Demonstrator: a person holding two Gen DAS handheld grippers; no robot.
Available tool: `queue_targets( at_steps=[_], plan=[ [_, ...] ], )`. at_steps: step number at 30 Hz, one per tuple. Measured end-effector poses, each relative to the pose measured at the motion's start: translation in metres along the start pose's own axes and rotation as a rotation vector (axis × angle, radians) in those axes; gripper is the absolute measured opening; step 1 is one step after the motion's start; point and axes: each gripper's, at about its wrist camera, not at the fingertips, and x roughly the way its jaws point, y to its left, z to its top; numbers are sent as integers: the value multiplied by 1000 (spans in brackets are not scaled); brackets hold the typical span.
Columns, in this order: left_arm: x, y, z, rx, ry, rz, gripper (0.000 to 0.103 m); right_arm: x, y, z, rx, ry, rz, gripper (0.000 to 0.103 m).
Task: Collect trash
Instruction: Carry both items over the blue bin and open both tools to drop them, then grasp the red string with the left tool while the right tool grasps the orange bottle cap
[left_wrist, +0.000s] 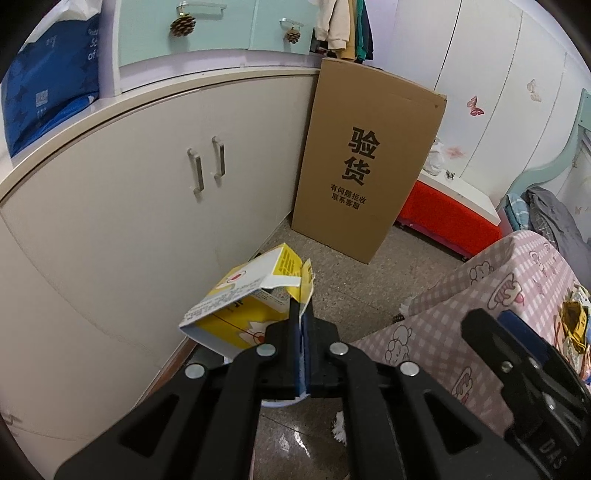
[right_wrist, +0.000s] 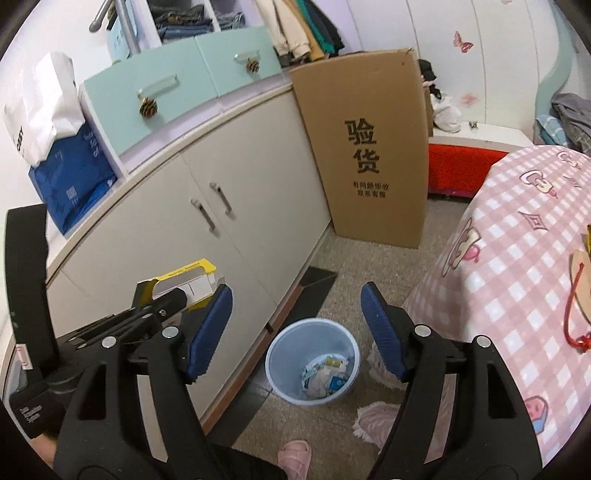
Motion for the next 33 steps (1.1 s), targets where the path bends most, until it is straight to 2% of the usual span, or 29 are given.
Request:
queue_targets(
  at_steps=[2, 4, 5, 12, 20, 27, 33],
  plan=[
    [10, -1, 3, -6, 15, 14, 15, 3, -4, 0, 16, 6, -1, 72],
    [21, 1, 3, -17, 58, 46, 62, 5, -8, -1, 26, 14, -7, 72],
    [23, 2, 1, -21, 63, 51, 64, 5, -10, -1, 29, 16, -8, 72],
    [11, 3, -9, -28, 71, 49, 68, -1, -13, -5, 41, 30, -13, 72],
    [-29, -14, -15, -12, 23, 1, 70, -40, -14, -4, 48, -17, -15, 73],
    [-68, -48, -22, 35, -20, -69, 71, -92, -37, -7, 81, -77, -47, 74],
    [-90, -98, -35, 135, -37, -130, 72, -142, -87, -19, 144, -109, -140, 74]
  ],
)
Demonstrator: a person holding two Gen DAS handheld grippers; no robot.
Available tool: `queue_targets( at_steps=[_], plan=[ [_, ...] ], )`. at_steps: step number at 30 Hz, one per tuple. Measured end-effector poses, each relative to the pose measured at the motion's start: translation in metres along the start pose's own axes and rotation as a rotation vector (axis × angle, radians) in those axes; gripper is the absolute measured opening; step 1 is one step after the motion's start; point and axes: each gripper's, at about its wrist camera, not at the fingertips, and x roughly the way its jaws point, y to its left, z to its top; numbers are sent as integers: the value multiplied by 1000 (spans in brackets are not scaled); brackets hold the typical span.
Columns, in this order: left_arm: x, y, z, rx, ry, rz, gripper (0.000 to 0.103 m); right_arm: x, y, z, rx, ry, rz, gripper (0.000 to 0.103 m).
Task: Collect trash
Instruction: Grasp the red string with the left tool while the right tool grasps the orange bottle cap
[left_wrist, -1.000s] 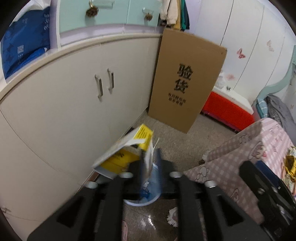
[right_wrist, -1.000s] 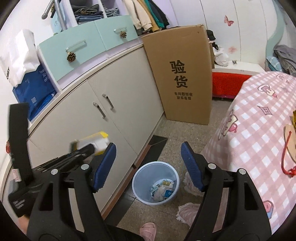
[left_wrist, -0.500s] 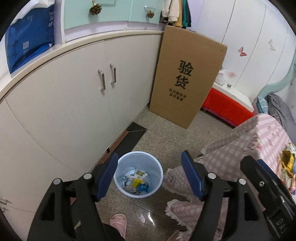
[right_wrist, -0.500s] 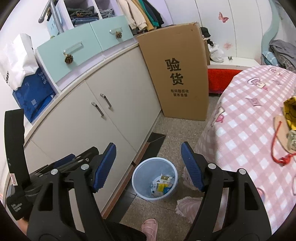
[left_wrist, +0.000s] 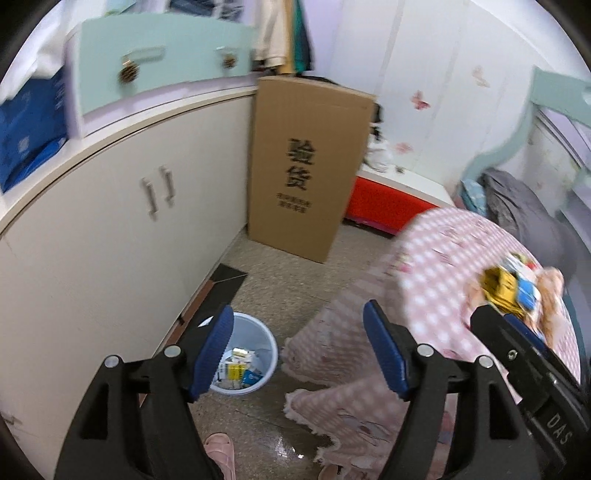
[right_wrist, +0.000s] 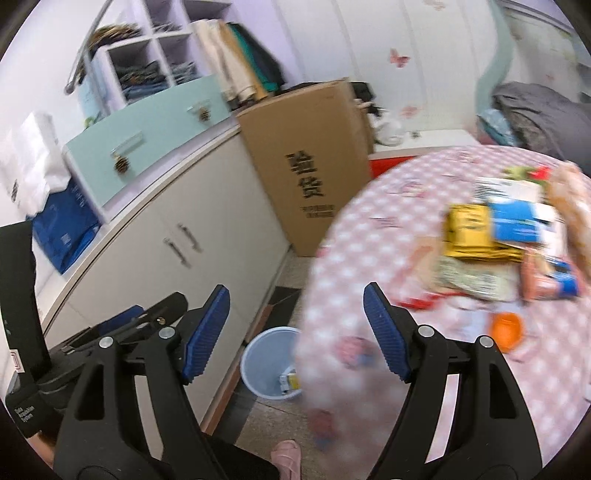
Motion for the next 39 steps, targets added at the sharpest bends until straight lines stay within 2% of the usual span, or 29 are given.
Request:
queue_targets(
  at_steps=[4, 8, 15, 17, 19, 20, 22, 24, 29, 35, 39],
  plan=[
    [-2, -38, -7, 77, 10, -41, 72, -20, -38, -3, 33, -5, -85, 74],
    [-1, -70, -16, 149, 30, -70, 72, -27, -73, -9, 30, 46, -192, 74],
    [13, -99, -23, 224, 77, -100, 72, -16, -104, -20, 37, 132, -232, 74],
    [17, -105, -25, 239, 88, -110, 72, -13, -105, -21, 30, 145, -228, 66],
    [22, -112, -25, 255, 102, -125, 72, -7, -107, -22, 23, 164, -217, 48],
    [24, -116, -25, 266, 107, -130, 72, -9, -108, -22, 12, 160, -223, 44],
    [28, -124, -25, 290, 113, -137, 72, -8, -111, -20, 23, 162, -199, 25],
    [32, -132, -25, 314, 118, -150, 72, -8, -116, -19, 39, 169, -168, 25],
    [41, -153, -26, 375, 137, -199, 72, -12, -123, -16, 42, 162, -175, 25],
    [58, -173, -25, 421, 152, -213, 70, -13, -132, -13, 55, 166, -172, 25],
    [71, -179, -25, 420, 185, -230, 46, -9, -131, -10, 49, 168, -174, 28]
  ],
)
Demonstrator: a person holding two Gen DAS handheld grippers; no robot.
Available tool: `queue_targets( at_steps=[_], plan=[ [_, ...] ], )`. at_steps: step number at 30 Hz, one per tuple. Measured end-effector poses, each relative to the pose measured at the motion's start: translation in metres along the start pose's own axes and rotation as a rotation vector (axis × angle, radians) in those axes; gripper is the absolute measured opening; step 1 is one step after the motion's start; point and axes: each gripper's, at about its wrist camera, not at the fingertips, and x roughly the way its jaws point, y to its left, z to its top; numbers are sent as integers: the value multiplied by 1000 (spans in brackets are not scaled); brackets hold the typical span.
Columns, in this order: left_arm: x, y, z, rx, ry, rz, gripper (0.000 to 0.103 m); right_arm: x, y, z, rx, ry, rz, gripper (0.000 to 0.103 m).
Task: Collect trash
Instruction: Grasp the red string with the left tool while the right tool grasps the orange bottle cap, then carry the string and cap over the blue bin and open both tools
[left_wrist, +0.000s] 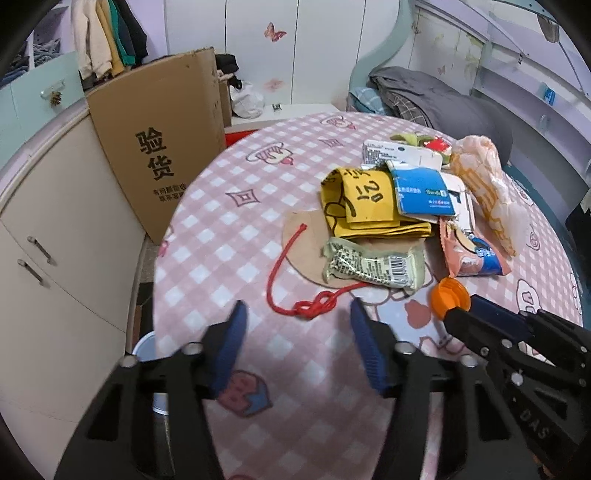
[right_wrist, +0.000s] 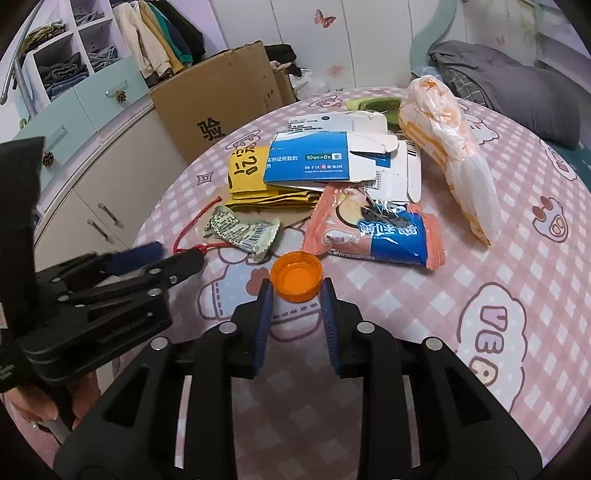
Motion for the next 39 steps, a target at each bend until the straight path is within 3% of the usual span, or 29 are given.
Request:
queue_targets(
  at_steps=[2, 3, 4, 5, 6, 7, 15, 22, 30, 39],
  plan=[
    [1, -2, -1, 15, -11, 15, 28, 3, 2, 3, -9, 0, -9, 33],
    [1, -2, -1, 23, -15, 8, 24, 4, 3, 4, -16, -2, -18, 41],
    [0, -2, -2, 23, -16, -2, 12, 5, 5, 6, -18, -2, -20, 44],
    [0, -2, -3, 21, -14, -13, 6, 7, 6, 7, -25, 1, -23, 43],
    [-1, -1, -3, 14, -17, -16, 5, 8, 7, 8, -30, 2, -25, 33],
    [-3, 2, -5, 8, -26, -17, 4, 9, 8, 9, -31, 6, -24, 30],
    [-44, 23, -14, -68, -141, -42, 4, -6, 18, 5, -38, -14, -11, 30],
    [-88, 53, -28, -152, -218, -22, 4, -29, 52, 7, -67, -55, 60, 30],
    [-124, 116, -57, -303, -258, 57, 4, -23, 122, 5, -159, -35, 165, 30],
    [-123, 202, -94, -472, -223, 189, 4, 25, 219, -3, -296, 56, 285, 30]
  ],
)
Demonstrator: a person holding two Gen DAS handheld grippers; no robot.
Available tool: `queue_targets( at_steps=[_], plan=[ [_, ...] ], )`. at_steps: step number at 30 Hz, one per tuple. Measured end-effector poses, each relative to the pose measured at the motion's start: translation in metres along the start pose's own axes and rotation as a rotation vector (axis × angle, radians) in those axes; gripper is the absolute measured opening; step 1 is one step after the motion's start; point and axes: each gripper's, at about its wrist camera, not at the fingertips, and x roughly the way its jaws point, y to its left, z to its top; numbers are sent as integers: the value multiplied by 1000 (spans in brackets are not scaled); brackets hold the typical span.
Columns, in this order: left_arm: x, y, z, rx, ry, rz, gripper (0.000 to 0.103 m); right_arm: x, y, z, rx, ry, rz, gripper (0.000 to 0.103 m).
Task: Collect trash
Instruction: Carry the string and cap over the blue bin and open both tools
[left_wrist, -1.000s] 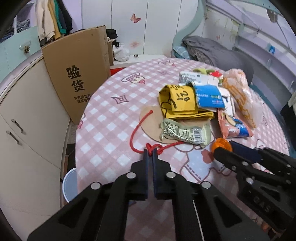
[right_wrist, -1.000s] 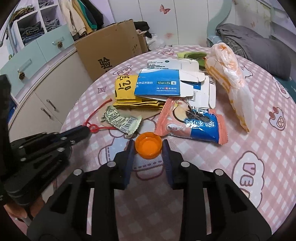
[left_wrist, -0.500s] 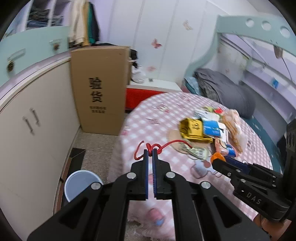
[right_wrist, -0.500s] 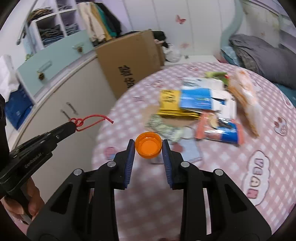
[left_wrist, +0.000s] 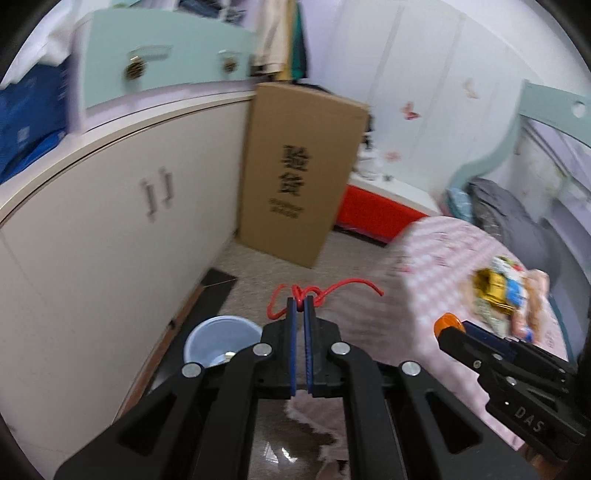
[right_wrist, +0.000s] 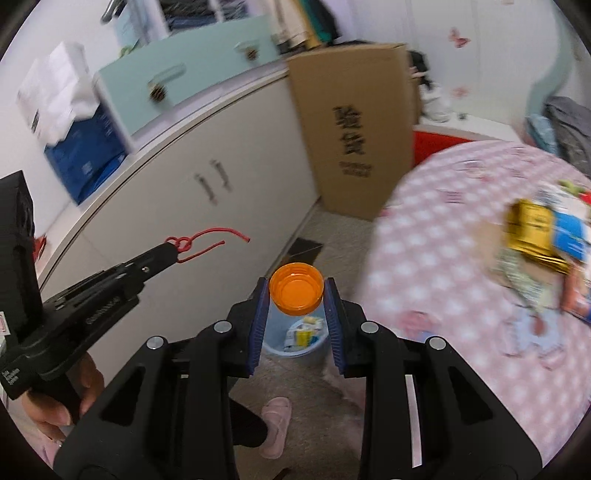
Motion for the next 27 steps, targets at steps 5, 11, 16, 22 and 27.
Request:
queue_targets(
  at_steps=[5, 11, 16, 22, 27],
  plan=[
    [22, 47, 0, -66, 27, 84, 4, 52, 37, 11, -54, 53, 50, 30],
    [42, 91, 6, -132, 37, 188, 4, 110, 68, 29, -73, 54, 102, 45],
    [56, 117, 7, -172, 58, 255, 4, 137, 70, 30, -62, 68, 59, 63],
    [59, 118, 4, -175, 77, 248, 4, 127, 63, 19, -42, 78, 47, 66],
    [55, 106, 3, -157, 76, 231, 4, 110, 55, 13, -31, 65, 42, 69]
  ],
)
